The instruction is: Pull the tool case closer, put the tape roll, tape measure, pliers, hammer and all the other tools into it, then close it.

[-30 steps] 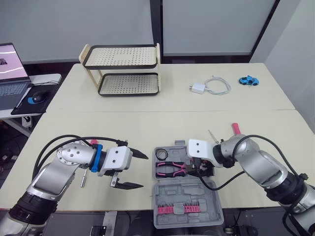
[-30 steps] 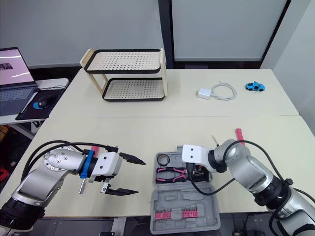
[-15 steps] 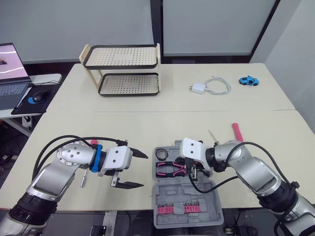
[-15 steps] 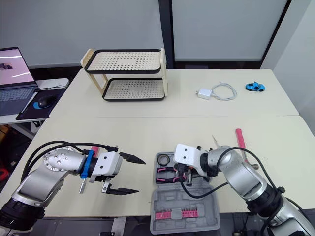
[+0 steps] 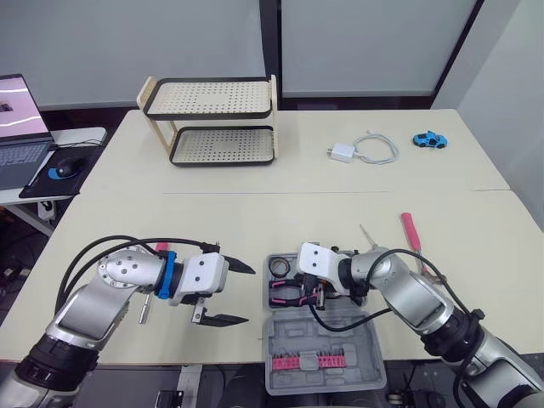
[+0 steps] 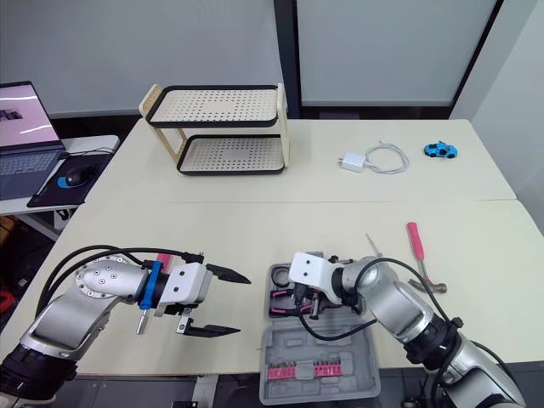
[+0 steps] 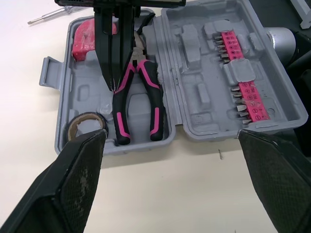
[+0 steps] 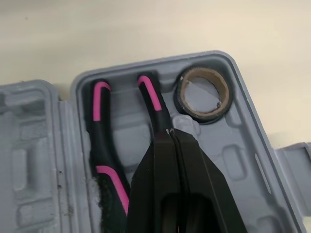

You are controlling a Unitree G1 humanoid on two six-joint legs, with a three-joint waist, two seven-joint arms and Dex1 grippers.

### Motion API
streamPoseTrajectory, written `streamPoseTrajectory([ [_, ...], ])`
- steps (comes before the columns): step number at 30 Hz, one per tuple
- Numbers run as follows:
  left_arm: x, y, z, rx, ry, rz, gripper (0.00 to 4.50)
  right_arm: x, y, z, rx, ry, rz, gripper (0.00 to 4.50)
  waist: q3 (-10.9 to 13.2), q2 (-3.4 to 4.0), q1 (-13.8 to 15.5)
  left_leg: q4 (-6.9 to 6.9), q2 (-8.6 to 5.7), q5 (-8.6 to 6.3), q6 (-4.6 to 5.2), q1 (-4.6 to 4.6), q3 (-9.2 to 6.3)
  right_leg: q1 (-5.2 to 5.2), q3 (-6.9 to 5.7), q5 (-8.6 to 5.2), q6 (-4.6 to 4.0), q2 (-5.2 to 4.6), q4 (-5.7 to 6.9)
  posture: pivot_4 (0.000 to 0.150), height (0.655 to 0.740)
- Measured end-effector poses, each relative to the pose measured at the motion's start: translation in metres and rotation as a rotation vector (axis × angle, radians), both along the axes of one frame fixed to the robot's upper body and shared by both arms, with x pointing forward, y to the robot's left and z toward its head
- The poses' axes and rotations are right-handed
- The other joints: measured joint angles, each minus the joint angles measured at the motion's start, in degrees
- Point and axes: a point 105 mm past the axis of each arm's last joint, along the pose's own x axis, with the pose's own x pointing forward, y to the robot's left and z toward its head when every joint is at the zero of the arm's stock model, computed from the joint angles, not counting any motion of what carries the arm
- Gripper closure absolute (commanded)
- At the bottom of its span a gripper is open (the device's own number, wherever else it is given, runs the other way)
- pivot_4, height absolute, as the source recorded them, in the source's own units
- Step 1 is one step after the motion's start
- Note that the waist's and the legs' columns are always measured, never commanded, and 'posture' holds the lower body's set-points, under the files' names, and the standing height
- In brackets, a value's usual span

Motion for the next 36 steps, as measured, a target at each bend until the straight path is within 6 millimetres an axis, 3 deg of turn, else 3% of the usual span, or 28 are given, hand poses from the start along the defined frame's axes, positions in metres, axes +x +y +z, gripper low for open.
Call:
streamPoseTrajectory([
  [5,-0.001,0.0,-0.001,-0.001,0.004,0.006,0.0,0.001,-0.003,-0.01,-0.016,0.008,-0.002,4.47,-0.04,0.0,-0.01,0.0,0.0,0.0,0.0,0.02,0.0,0.01,0.0,0.0,0.0,0.0,0.0,0.15,0.74],
  [15,-0.003,0.003,-0.006,-0.003,0.012,0.028,0.0,0.001,-0.005,-0.009,0.011,-0.027,0.014,4.47,-0.07,0.02,0.0,0.0,0.01,0.0,0.01,0.03,0.0,0.02,0.0,0.0,0.0,0.0,0.0,0.15,0.74],
  [20,-0.001,0.013,-0.007,-0.022,0.019,0.103,0.0,-0.007,-0.02,0.026,0.106,-0.076,0.034,4.47,-0.06,0.03,0.05,0.0,0.01,-0.01,0.02,0.0,-0.01,0.03,0.0,0.0,0.0,-0.02,-0.02,0.15,0.74],
  [25,-0.003,0.028,-0.014,-0.054,0.064,0.231,0.0,-0.025,-0.071,0.058,0.115,-0.117,0.021,4.47,-0.05,0.01,0.32,-0.02,0.02,-0.02,0.03,0.0,-0.02,0.11,-0.04,0.0,0.0,-0.03,-0.1,0.15,0.74],
  [30,-0.019,0.031,-0.029,-0.063,0.141,0.244,1.16,-0.061,-0.116,0.044,0.044,0.002,-0.006,4.5,-0.05,0.02,0.36,-0.01,0.03,-0.02,0.04,0.09,0.03,0.28,-0.02,-0.01,0.0,-0.03,-0.11,0.15,0.74],
  [36,-0.028,0.024,-0.056,-0.044,0.165,0.234,3.18,-0.072,-0.151,0.023,-0.04,0.022,-0.105,4.5,-0.06,0.03,0.29,-0.02,0.04,-0.02,0.04,0.31,0.08,0.53,0.0,-0.04,-0.04,-0.03,-0.15,0.15,0.74],
])
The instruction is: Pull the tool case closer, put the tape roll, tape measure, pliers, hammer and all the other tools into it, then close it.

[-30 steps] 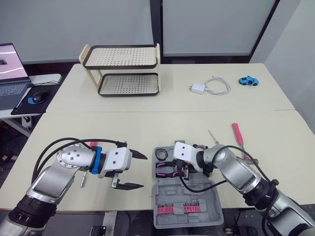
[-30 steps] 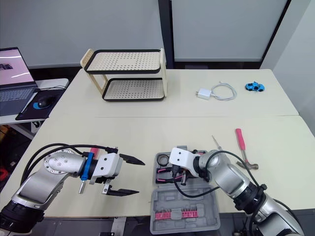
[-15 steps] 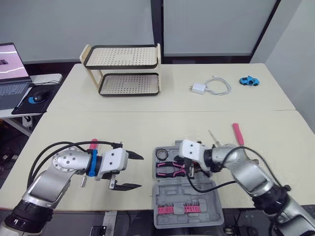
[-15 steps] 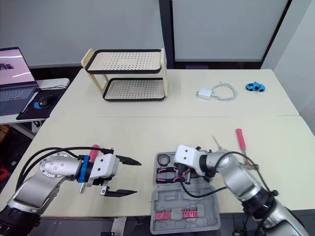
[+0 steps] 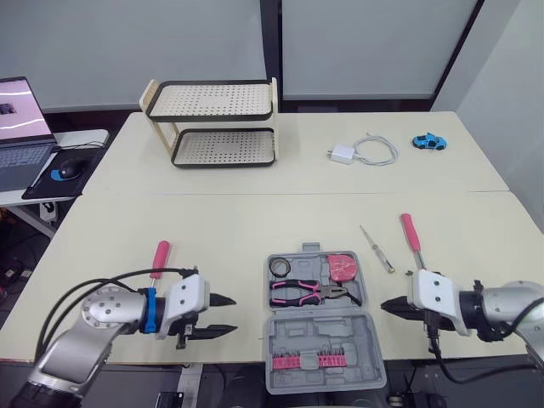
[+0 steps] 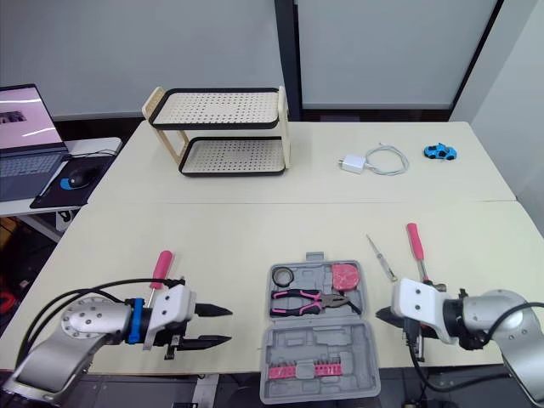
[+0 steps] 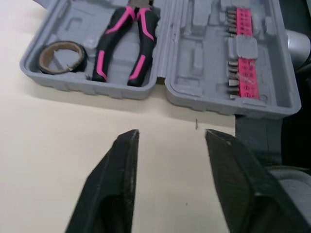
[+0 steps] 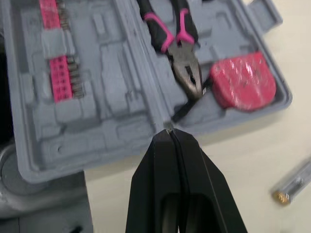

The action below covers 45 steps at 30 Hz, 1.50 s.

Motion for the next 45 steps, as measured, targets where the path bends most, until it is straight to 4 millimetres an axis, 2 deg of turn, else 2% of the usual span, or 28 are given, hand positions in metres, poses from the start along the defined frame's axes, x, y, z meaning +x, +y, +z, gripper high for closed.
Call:
streamPoseTrajectory([
  [4,0.0,-0.012,-0.02,0.005,0.001,-0.006,4.48,0.006,-0.013,-0.009,-0.055,-0.041,-0.044,4.5,0.0,0.0,0.09,0.01,0.0,0.0,0.0,-0.01,-0.06,0.03,-0.05,0.0,0.0,0.0,0.0,0.15,0.74],
  [9,0.01,-0.022,-0.033,0.015,-0.034,-0.018,4.48,0.006,-0.015,-0.025,-0.065,-0.012,-0.051,4.5,-0.01,0.0,0.09,0.02,-0.03,0.0,0.0,0.01,-0.06,0.1,-0.04,0.0,0.0,-0.01,-0.07,0.15,0.74],
  [13,0.017,-0.031,-0.044,0.023,-0.051,-0.028,4.48,0.009,-0.011,-0.029,-0.058,-0.006,-0.032,4.5,-0.01,0.0,0.07,0.03,-0.03,0.0,-0.01,0.04,-0.08,0.11,-0.07,0.0,0.0,0.0,-0.05,0.15,0.74],
  [21,0.026,-0.041,-0.046,0.009,-0.1,-0.046,4.48,0.015,0.003,-0.045,-0.044,0.02,0.0,4.5,-0.04,0.05,0.15,0.04,-0.07,0.01,-0.01,0.08,-0.09,0.18,-0.06,0.0,0.01,-0.04,-0.08,0.15,0.74],
  [31,0.026,-0.053,-0.046,0.0,-0.103,-0.056,4.48,0.022,0.022,-0.05,-0.007,0.031,0.033,4.5,-0.08,0.07,0.1,0.04,-0.06,0.01,-0.01,0.11,-0.1,0.19,-0.06,0.0,0.01,-0.04,-0.08,0.15,0.74],
  [45,0.032,-0.057,-0.044,0.03,-0.12,-0.066,4.48,0.025,0.023,-0.054,-0.008,0.029,0.018,4.5,-0.14,0.06,0.09,0.02,-0.06,0.0,-0.01,0.27,-0.1,0.31,-0.04,0.0,0.01,-0.02,-0.07,0.15,0.74],
])
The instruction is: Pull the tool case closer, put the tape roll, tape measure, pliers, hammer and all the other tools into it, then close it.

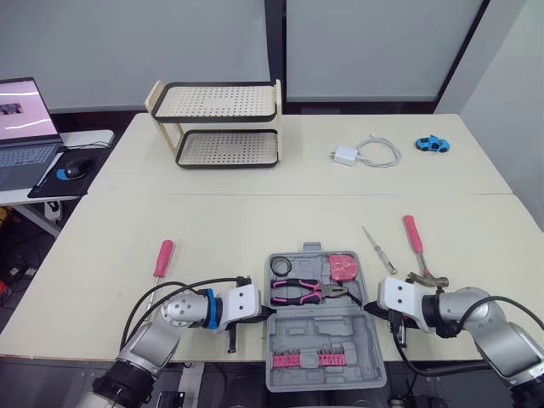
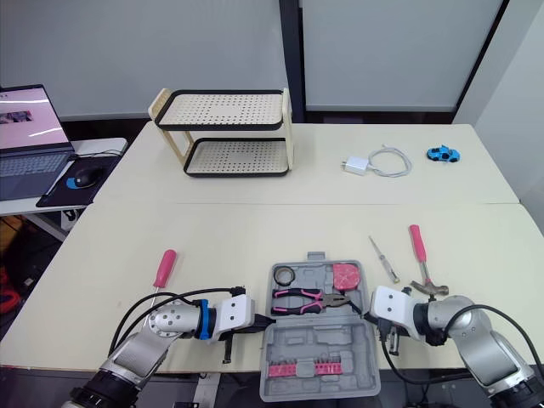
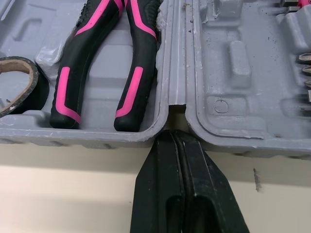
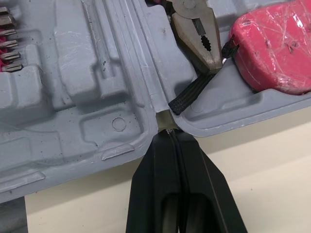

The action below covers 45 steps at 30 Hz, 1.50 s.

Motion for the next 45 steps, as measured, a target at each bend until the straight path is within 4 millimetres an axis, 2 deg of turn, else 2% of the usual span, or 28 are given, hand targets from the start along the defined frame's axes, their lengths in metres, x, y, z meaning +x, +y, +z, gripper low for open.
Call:
streamPoseTrajectory([
  [20,0.009,-0.002,0.003,0.031,-0.025,-0.001,4.48,0.007,0.005,-0.002,0.032,0.03,-0.056,4.5,-0.05,0.01,-0.01,-0.01,0.0,0.0,0.0,0.05,-0.01,0.03,0.0,0.0,0.0,0.02,0.02,0.15,0.74],
  [31,0.025,-0.002,0.006,0.044,-0.056,0.006,4.48,0.013,0.006,-0.001,0.041,0.024,-0.086,4.5,-0.05,0.01,-0.01,-0.01,-0.02,0.0,0.0,0.05,0.0,0.03,0.0,0.0,0.0,0.01,0.02,0.15,0.74],
  [45,0.046,-0.004,0.008,0.046,-0.103,0.023,4.48,0.033,0.008,0.003,0.04,-0.003,-0.117,4.5,-0.06,0.03,-0.03,0.0,-0.05,0.0,0.0,0.08,0.01,0.03,0.0,0.0,0.0,0.02,0.06,0.15,0.74],
])
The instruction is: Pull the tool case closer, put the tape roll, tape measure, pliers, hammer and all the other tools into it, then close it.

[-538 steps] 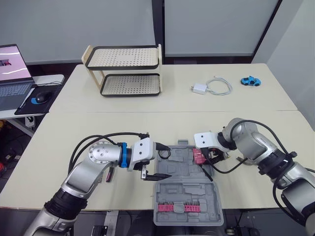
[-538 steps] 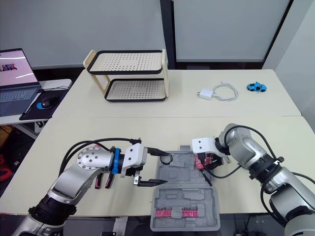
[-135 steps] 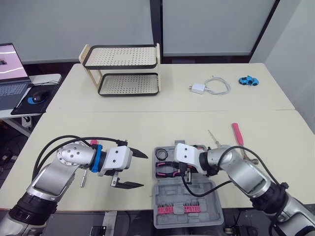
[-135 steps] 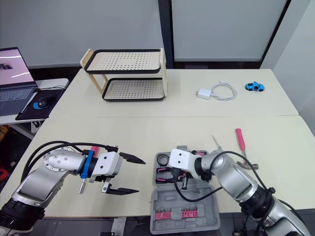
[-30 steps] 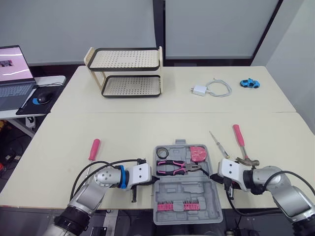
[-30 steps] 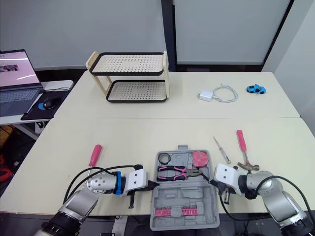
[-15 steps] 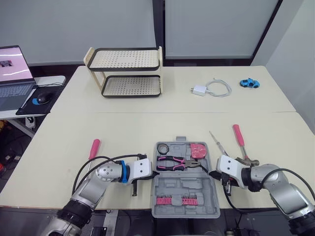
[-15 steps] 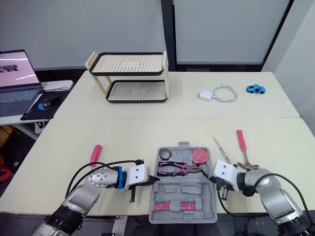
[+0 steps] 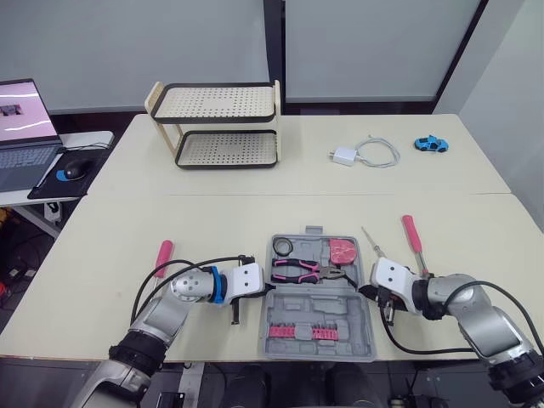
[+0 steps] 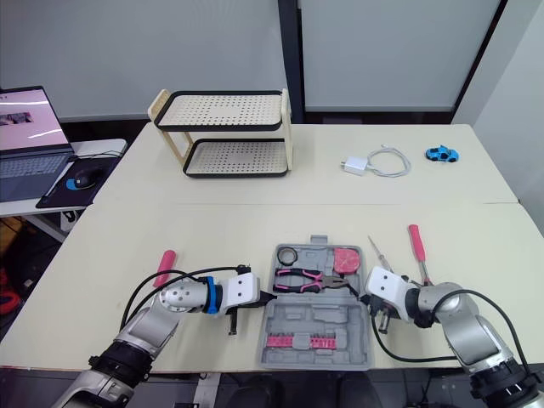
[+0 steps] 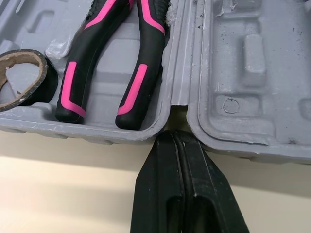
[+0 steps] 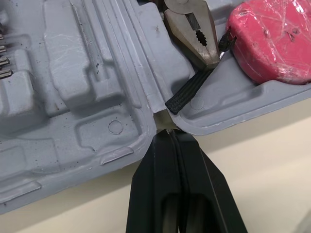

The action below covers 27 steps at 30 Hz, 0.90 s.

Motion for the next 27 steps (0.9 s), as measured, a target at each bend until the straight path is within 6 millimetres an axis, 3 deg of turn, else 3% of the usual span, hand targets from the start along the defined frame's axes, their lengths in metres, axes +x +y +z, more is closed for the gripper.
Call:
streamPoseTrajectory([
  [8,0.01,0.0,0.002,0.006,-0.028,0.007,4.48,0.006,0.001,0.001,-0.002,-0.011,-0.008,4.5,0.0,0.0,-0.01,0.0,-0.02,0.0,0.0,0.0,0.0,-0.01,0.0,0.0,0.0,0.0,0.01,0.15,0.74],
  [27,0.014,0.003,0.002,0.007,-0.049,0.025,4.48,0.016,0.003,0.004,0.007,-0.029,-0.02,4.5,0.0,0.0,-0.04,-0.01,-0.01,0.0,0.0,0.0,-0.01,-0.06,0.0,0.0,0.0,0.01,0.05,0.15,0.74],
])
